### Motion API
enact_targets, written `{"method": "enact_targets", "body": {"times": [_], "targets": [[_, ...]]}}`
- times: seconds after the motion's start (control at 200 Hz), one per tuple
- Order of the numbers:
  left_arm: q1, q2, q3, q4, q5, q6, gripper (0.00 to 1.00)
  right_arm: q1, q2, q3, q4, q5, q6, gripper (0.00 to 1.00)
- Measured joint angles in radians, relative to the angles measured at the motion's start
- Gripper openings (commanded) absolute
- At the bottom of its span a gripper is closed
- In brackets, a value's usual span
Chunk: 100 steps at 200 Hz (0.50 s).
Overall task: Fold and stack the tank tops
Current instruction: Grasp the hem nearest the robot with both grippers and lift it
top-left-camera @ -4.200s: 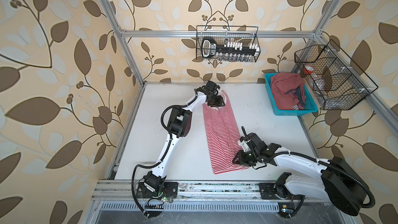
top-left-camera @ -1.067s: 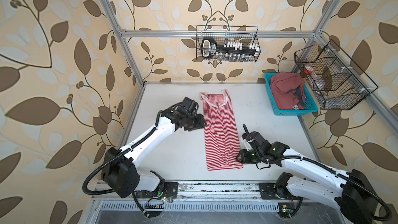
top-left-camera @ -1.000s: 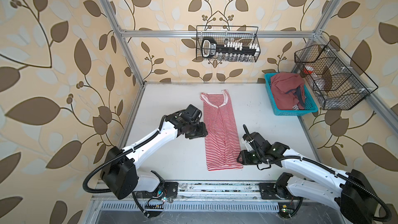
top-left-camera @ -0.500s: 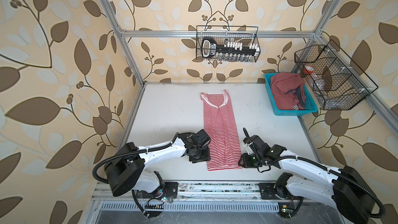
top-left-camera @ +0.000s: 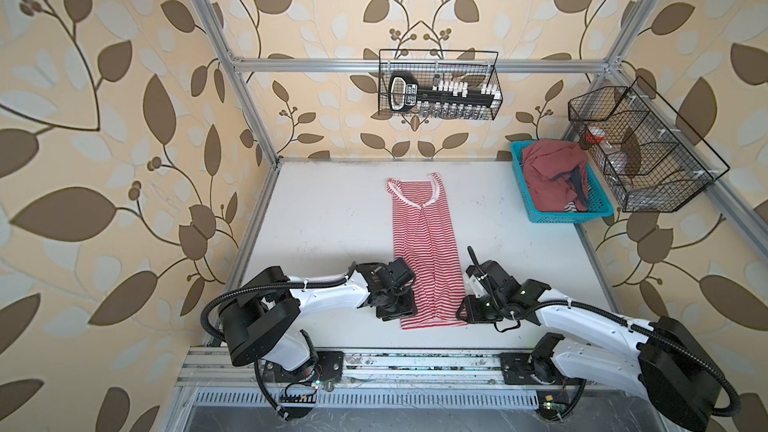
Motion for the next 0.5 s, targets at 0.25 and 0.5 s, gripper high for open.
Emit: {"method": "enact_targets", "body": {"times": [0.25, 0.5], "targets": [[-0.025, 0.008, -0.006, 0.039, 0.014, -0.026, 0.52, 0.004, -0.010, -0.009, 0.000, 0.002, 0.000, 0.37], [-0.033, -0.031, -0.042, 0.049, 0.017, -0.054, 0.59, 0.008, -0.047, -0.026, -0.010, 0.005, 0.002, 0.41]]}}
